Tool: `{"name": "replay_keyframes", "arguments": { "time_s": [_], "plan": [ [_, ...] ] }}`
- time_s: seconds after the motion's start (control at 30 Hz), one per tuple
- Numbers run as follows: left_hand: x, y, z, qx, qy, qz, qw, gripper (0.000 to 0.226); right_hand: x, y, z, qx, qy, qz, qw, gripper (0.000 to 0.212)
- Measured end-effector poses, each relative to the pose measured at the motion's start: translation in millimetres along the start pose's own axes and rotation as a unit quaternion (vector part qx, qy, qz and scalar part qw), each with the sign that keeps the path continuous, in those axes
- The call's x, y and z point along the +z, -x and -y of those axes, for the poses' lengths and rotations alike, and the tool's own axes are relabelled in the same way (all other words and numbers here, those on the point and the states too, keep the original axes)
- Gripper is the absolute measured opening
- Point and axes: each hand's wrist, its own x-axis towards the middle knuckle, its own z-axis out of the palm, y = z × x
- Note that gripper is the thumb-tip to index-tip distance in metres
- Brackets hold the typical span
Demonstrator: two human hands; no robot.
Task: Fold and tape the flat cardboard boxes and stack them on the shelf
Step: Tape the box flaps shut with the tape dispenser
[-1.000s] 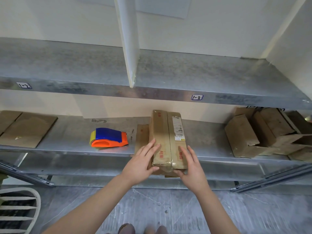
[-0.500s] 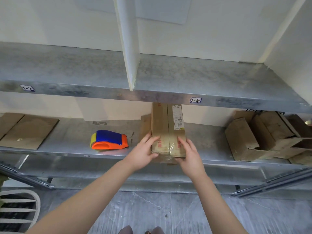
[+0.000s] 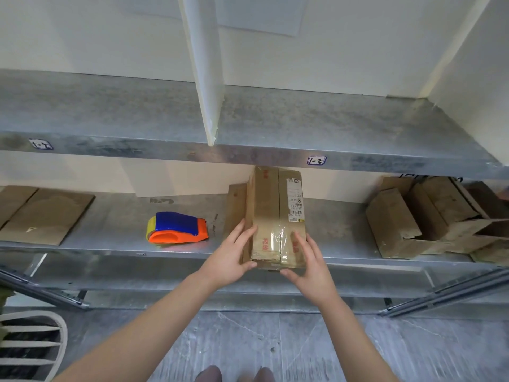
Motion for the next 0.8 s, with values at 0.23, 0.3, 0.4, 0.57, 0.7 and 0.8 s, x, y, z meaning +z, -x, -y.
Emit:
{"name": "replay_keyframes", "arguments": {
  "time_s": [0.23,0.3,0.4,0.57,0.7,0.8],
  "plan": [
    [-2.2,11.5,-1.1,0.04,-0.059,-0.022,0.997,0.085,-2.9,16.7,-3.9,0.023,0.012,-0.025,0.999,0.088],
    [-5.0,15.3,-2.3,0.048,-0.073,-0.022,0.996,0.083,-4.9,22.0,-1.9,0.025,0.023,-0.027,0.999,0.08],
    [-11.9,21.3,-2.2,0.07,-0.15,-0.034,0.986,0.076,-9.7,28.8,7.7,-0.005,0.1,-0.067,0.993,0.063],
    [-39.8,34.9,12.1,0.096,-0.281,-0.06,0.953,0.068,5.7,24.1,54.7,-0.134,0.191,-0.107,0.966,0.046],
    [-71.9,52.8,39.8,0.079,-0.314,-0.07,0.944,0.064,41.8,5.5,106.0,-0.188,0.196,-0.076,0.959,0.048],
    [-96.3,62.7,69.4,0.06,-0.33,-0.063,0.94,0.063,76.0,-14.1,135.3,-0.207,0.186,-0.029,0.96,0.05]
  ]
}}
